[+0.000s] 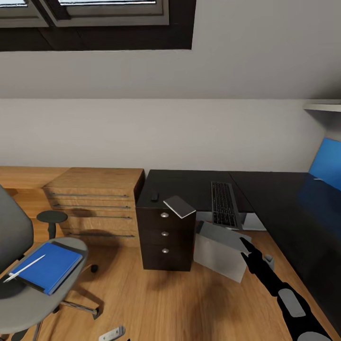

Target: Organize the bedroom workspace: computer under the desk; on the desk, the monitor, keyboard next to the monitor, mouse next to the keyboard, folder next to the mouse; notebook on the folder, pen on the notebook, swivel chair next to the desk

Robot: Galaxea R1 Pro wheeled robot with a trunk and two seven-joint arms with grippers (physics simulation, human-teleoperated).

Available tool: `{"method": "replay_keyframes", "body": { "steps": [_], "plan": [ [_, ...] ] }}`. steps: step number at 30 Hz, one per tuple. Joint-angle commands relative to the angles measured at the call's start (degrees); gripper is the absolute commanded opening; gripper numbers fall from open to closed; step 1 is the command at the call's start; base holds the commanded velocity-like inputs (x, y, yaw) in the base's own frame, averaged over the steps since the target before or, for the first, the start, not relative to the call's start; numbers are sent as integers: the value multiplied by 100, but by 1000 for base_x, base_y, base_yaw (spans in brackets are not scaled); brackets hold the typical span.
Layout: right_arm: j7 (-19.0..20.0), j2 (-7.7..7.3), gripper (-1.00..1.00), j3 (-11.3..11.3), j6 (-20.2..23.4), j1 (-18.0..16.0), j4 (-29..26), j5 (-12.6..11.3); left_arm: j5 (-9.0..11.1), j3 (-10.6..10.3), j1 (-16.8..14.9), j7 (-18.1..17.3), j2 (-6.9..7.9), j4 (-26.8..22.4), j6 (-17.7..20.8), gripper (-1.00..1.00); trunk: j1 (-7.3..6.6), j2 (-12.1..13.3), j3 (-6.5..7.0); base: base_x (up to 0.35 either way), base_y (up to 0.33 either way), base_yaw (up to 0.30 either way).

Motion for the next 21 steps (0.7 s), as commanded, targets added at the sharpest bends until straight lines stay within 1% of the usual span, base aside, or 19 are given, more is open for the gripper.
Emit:
{"method": "replay_keyframes", "body": {
  "steps": [1,11,15,21],
  "plan": [
    [14,-2,100,-13,47,-5,3,-38,58,15,-3,-15,-3,13,-3,100,1,-3,-5,178,0,0],
    [29,-6,100,-18,30,-5,4,-40,58,15,-3,-19,-1,35,-3,100,1,-3,-5,271,0,0],
    [34,-6,100,-20,17,-5,11,-38,58,15,-3,-20,-1,39,-3,100,1,-3,-5,118,0,0],
    [40,0,100,-20,11,-5,19,-34,58,15,-3,-19,-1,40,-3,100,1,-3,-5,30,0,0]
  ]
}}
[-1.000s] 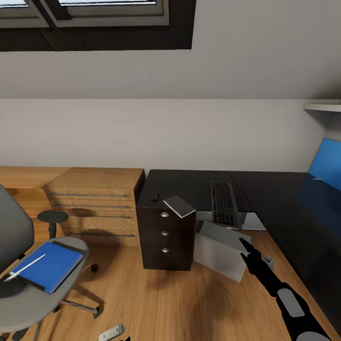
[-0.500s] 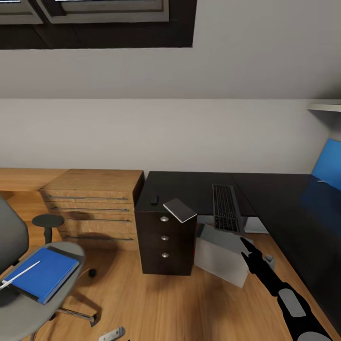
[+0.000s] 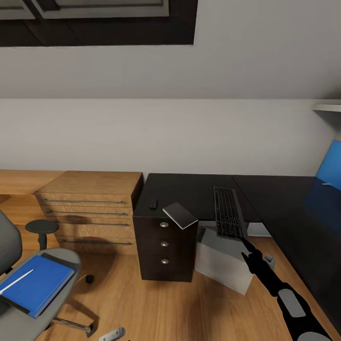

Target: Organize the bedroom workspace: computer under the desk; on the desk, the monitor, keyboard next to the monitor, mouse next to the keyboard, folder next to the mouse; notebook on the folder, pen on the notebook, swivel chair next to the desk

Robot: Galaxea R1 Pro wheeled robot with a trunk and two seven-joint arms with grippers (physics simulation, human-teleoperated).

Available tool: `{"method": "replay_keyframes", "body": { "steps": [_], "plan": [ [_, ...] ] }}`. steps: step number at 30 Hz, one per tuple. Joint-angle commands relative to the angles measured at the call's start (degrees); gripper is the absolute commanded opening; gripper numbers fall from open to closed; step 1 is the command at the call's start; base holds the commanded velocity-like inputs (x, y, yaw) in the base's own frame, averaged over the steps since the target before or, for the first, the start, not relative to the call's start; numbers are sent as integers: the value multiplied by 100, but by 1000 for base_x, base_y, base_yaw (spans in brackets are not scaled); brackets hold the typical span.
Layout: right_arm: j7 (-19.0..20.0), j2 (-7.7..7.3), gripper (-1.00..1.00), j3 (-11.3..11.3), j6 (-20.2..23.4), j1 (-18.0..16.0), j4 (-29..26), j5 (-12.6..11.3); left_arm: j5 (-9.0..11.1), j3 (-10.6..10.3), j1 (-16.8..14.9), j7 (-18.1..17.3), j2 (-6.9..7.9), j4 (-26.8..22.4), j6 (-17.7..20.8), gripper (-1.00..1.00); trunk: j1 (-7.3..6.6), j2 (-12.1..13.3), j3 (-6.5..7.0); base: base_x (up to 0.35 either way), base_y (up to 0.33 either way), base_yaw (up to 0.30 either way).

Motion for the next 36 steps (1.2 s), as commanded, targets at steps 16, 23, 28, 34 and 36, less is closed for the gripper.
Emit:
{"method": "replay_keyframes", "body": {
  "steps": [16,23,28,34,36],
  "plan": [
    [-17,22,100,-14,59,4,22,-44,58,16,-3,-11,-3,0,-3,100,0,-3,-5,2,0,0],
    [-23,36,100,-14,3,4,36,-40,58,16,-3,-11,-3,0,-3,100,0,-3,-5,0,0,0],
    [-22,38,100,-14,-30,4,43,-37,58,16,-3,-12,-3,0,-3,100,0,-3,-5,0,0,0],
    [-27,40,100,-14,-69,4,41,-40,58,16,-2,-14,-3,2,-3,100,0,-3,-5,0,0,0],
    [-35,43,100,-14,-72,4,41,-42,58,16,-2,-14,-3,1,-3,100,0,-3,-5,0,0,0]
  ]
}}
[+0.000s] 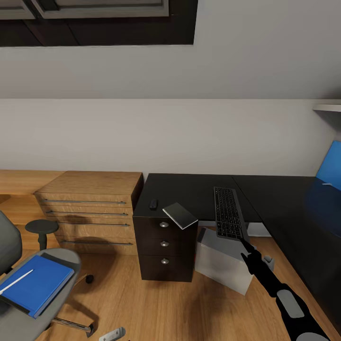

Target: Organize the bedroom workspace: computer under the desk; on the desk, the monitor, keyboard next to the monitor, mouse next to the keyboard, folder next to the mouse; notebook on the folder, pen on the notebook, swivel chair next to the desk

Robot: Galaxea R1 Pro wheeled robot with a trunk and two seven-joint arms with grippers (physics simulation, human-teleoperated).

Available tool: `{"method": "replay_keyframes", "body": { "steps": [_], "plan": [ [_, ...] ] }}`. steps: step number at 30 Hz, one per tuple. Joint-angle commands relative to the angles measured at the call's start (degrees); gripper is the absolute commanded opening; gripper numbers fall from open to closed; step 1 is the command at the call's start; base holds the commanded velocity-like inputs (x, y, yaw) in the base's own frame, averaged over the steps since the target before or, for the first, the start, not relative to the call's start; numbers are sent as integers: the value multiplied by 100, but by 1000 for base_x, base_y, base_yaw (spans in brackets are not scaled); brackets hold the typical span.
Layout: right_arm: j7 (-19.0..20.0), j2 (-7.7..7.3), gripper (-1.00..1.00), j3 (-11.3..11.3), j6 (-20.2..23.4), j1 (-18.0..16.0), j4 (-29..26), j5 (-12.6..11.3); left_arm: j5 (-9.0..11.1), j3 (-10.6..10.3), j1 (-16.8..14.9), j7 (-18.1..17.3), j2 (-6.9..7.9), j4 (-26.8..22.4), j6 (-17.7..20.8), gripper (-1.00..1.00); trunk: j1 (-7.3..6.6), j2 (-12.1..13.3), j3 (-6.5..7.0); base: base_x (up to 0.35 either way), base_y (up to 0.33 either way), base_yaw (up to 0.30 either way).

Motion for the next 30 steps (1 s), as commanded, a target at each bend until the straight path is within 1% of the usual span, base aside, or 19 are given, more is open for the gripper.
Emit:
{"method": "replay_keyframes", "body": {
  "steps": [1,5,9,13,18,23,30],
  "plan": [
    [2,2,100,-13,48,-5,3,-40,58,16,-3,-13,-3,2,-3,100,0,-3,-6,0,0,0],
    [-67,4,100,-13,45,-5,6,-41,58,16,-3,-14,-3,5,-3,100,0,-3,-6,0,0,0],
    [-220,9,100,-11,76,-5,13,-46,56,12,-3,-14,-3,37,-3,100,0,-3,-6,0,0,0],
    [-317,49,100,-13,110,-5,56,-93,52,5,-3,-14,-3,94,-3,100,0,-3,-6,0,0,0],
    [-369,136,100,-14,115,-5,93,-302,50,0,-3,-14,-3,125,-3,100,0,-3,-6,0,0,0],
    [-399,167,100,-9,120,-5,109,-569,49,-1,-3,-14,-3,135,-3,100,0,-3,-6,0,0,0],
    [-568,183,100,-12,110,-5,122,-717,49,-2,-3,-14,-3,139,-3,100,0,-3,-6,0,0,0]
  ]
}}
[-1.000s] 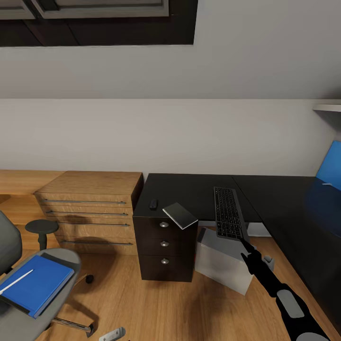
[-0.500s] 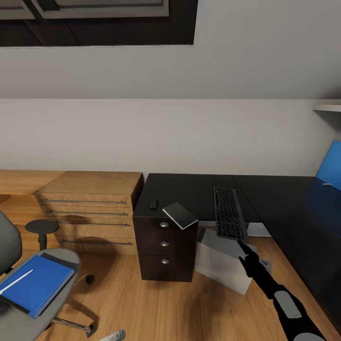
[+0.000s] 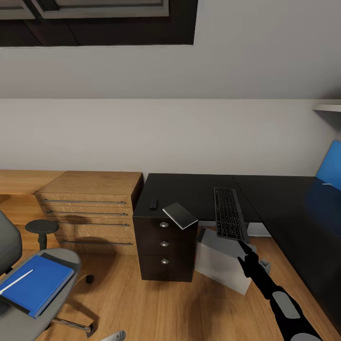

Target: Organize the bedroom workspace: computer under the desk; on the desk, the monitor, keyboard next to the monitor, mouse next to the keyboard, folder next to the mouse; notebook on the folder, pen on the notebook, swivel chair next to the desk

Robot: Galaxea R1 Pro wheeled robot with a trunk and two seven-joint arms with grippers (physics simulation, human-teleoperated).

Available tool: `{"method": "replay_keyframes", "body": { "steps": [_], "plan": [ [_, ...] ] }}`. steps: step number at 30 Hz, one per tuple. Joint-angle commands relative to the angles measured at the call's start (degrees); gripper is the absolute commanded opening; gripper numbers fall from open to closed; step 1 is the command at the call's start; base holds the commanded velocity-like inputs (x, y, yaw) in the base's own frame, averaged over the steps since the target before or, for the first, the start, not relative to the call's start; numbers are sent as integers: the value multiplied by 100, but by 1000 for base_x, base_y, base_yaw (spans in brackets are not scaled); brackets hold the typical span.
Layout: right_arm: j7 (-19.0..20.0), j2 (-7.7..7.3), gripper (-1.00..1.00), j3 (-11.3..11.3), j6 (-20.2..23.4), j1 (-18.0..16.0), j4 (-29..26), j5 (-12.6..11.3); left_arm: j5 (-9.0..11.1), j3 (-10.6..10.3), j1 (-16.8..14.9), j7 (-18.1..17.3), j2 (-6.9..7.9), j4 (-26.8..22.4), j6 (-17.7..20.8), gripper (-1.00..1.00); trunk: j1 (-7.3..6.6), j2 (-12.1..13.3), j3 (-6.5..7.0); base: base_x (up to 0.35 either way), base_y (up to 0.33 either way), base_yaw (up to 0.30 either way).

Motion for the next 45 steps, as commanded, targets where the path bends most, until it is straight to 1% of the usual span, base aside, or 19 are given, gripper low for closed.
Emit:
{"method": "replay_keyframes", "body": {
  "steps": [1,4,11,15,17,25,35,45],
  "plan": [
    [-26,3,100,-17,47,-5,4,-59,57,15,-3,-13,-3,0,-3,100,0,-3,-5,0,0,0],
    [-88,10,100,-19,41,-5,8,-159,56,15,-3,-13,-3,1,-3,100,0,-3,-5,0,0,0],
    [-147,16,100,-19,48,-5,7,-525,57,15,-3,-13,-3,1,-3,100,0,-3,-5,0,0,0],
    [-161,17,100,-19,56,-5,7,-634,57,15,-3,-13,-3,3,-47,100,0,-3,-5,0,0,0],
    [-167,17,100,-19,59,-5,6,-670,57,15,-3,-13,-3,6,-135,100,0,-3,-5,0,0,0],
    [-177,27,100,-19,69,-5,6,-709,57,15,-3,-13,-3,9,-287,100,0,-3,-5,0,0,0],
    [-179,34,100,-19,71,-5,10,-717,57,15,-3,-13,-3,10,-321,100,0,-3,-5,8,0,0],
    [-187,35,100,-19,71,-5,10,-718,57,15,-3,-13,-3,13,-327,100,0,-3,-5,100,0,0]
  ]
}}
